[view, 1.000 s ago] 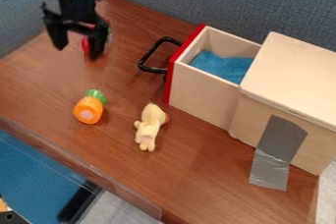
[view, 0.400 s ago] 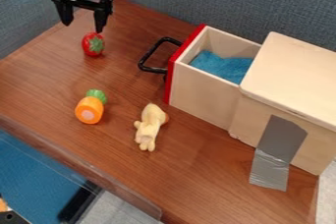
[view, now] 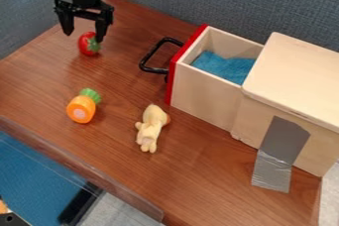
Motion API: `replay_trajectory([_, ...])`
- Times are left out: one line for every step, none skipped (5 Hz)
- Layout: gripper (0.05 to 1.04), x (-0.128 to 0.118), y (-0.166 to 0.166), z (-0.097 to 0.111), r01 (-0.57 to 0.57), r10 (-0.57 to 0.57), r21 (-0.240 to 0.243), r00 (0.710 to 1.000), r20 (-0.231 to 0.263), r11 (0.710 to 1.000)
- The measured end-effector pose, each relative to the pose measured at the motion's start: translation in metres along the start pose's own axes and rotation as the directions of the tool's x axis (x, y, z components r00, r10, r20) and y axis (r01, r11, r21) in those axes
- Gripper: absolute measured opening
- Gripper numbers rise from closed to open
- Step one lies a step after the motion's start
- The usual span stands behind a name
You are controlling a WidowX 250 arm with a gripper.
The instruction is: Put the red fruit on the drawer
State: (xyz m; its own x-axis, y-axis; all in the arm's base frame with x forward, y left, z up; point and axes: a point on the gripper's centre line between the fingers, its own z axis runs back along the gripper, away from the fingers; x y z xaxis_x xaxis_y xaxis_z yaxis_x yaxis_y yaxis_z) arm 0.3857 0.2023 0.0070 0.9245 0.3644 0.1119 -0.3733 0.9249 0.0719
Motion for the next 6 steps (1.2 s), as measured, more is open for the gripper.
replay_trajectory([0.999,-0.004,-0.004,-0.016,-0.013,0.012,-0.013,0.999,-0.035,1.0])
replay_trajectory([0.96,-0.004,-0.009,-0.02,-0.009,0.008,-0.016,0.999,-0.045,1.0])
replay_trajectory([0.771,0.0,-0.01,-0.02,-0.015,0.014,-0.019,1.0,-0.02,1.0])
replay_trajectory([0.77,-0.003,-0.009,-0.02,-0.015,0.014,-0.015,1.0,-0.025,1.0])
replay_trajectory([0.77,-0.013,-0.01,-0.01,-0.024,0.023,-0.012,0.999,-0.034,1.0])
replay_trajectory([0.77,-0.021,-0.018,0.038,-0.032,0.033,-0.031,0.999,0.02,0.999])
